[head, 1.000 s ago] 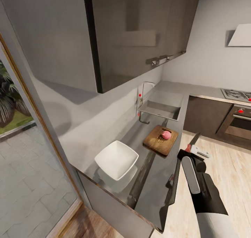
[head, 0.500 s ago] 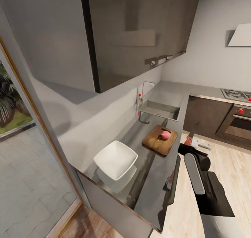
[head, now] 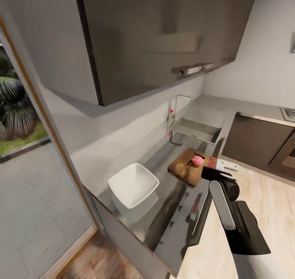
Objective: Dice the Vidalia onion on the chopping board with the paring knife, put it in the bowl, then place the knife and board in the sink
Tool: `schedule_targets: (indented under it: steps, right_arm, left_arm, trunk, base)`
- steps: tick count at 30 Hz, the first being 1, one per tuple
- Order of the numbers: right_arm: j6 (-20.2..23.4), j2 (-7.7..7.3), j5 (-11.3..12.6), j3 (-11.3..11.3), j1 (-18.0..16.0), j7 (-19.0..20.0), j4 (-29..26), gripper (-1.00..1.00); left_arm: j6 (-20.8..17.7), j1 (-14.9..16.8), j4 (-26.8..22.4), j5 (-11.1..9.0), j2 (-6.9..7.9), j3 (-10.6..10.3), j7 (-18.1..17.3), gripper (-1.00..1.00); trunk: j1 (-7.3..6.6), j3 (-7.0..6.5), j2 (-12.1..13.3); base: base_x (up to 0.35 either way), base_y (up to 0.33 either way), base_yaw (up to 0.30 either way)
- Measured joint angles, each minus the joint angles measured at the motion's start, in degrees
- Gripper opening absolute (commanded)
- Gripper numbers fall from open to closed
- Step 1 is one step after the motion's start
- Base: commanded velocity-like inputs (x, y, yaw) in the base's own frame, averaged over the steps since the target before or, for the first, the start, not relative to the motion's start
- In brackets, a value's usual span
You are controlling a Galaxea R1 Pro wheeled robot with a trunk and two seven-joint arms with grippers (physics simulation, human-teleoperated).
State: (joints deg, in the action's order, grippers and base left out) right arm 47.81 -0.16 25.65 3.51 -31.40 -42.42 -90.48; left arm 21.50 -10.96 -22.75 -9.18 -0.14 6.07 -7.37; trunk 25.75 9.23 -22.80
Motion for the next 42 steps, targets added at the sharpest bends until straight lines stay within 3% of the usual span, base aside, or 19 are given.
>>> schedule_targets:
  steps: [21, 36, 42]
  right_arm:
    - [0.0, 0.0, 0.0, 0.0, 0.0, 0.0, -0.8, -1.0]
    - [0.0, 0.0, 0.0, 0.0, 0.0, 0.0, -0.8, -1.0]
    - [0.0, 0.0, 0.0, 0.0, 0.0, 0.0, -0.8, -1.0]
  left_arm:
    - [2.6, 0.0, 0.1, 0.0, -0.19, -0.5, 0.0, 1.0]
    - [2.6, 0.0, 0.1, 0.0, -0.25, -1.0, 0.0, 1.0]
    - [2.6, 0.0, 0.1, 2.1, -0.32, -1.0, 0.0, 1.0]
  trunk:
    - [0.02, 0.88, 0.0]
    - [0.0, 1.53, 0.0]
    - [0.0, 1.79, 0.0]
  base:
    - [-0.21, -0.247, 0.251]
    - [-0.022, -0.276, 0.248]
    - [0.0, -0.278, 0.248]
